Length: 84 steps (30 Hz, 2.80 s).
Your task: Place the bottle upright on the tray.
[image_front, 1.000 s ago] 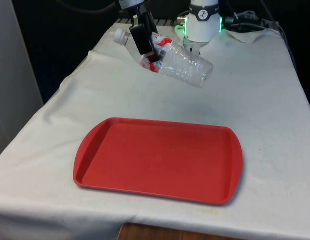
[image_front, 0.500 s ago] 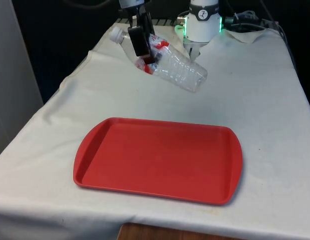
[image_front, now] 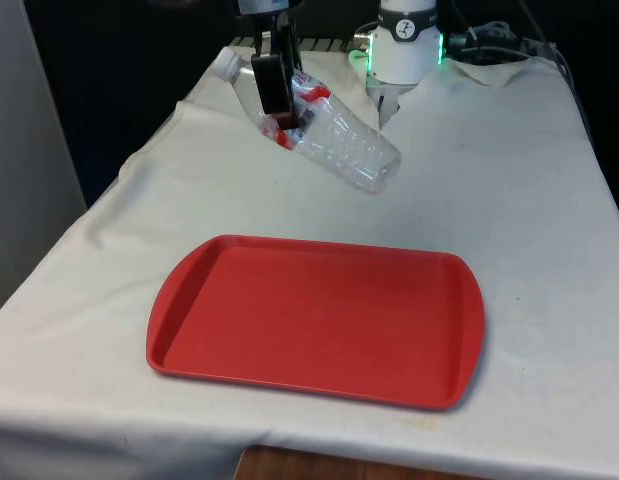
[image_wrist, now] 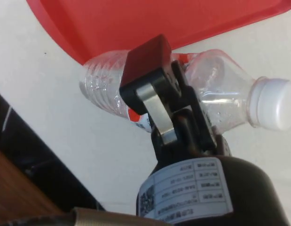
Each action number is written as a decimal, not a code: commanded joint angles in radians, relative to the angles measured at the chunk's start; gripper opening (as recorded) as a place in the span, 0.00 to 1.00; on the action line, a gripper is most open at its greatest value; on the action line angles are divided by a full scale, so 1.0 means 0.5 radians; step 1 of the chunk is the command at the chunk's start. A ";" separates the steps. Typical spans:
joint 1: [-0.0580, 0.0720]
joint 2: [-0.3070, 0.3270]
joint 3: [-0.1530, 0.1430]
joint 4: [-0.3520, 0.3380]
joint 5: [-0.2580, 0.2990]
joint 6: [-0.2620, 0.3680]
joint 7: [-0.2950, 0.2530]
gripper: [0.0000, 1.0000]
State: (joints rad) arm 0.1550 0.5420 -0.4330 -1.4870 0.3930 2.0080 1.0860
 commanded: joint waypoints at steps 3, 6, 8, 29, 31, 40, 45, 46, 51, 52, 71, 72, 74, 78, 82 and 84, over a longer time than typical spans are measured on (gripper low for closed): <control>0.014 0.018 -0.004 0.026 -0.062 0.022 0.056 0.14; 0.018 0.028 0.000 0.050 -0.122 0.022 0.098 0.14; 0.020 0.030 0.000 0.054 -0.138 0.024 0.108 0.14; 0.050 0.036 0.036 0.064 -0.482 0.108 0.332 0.14; 0.052 0.036 0.040 0.064 -0.514 0.118 0.356 0.14; 0.056 0.044 0.062 0.070 -0.650 0.166 0.462 0.14; 0.044 0.038 0.088 0.068 -0.724 0.166 0.500 0.14; 0.056 0.050 0.076 0.078 -0.750 0.186 0.538 0.14; 0.058 0.056 0.084 0.088 -0.830 0.190 0.592 0.14; 0.060 0.058 0.084 0.090 -0.848 0.190 0.604 0.14; 0.056 0.066 0.142 0.092 -1.154 0.202 0.824 0.14; 0.068 0.082 0.132 0.100 -1.180 0.230 0.872 0.14; 0.072 0.092 0.138 0.100 -1.220 0.240 0.914 0.14; 0.072 0.108 0.152 0.108 -1.278 0.248 0.974 0.14; 0.074 0.128 0.164 0.120 -1.334 0.248 1.034 0.14; 0.076 0.138 0.168 0.128 -1.362 0.244 1.062 0.14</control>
State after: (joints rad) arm 0.1870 0.6060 -0.3430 -1.4260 -0.2850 2.1230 1.6050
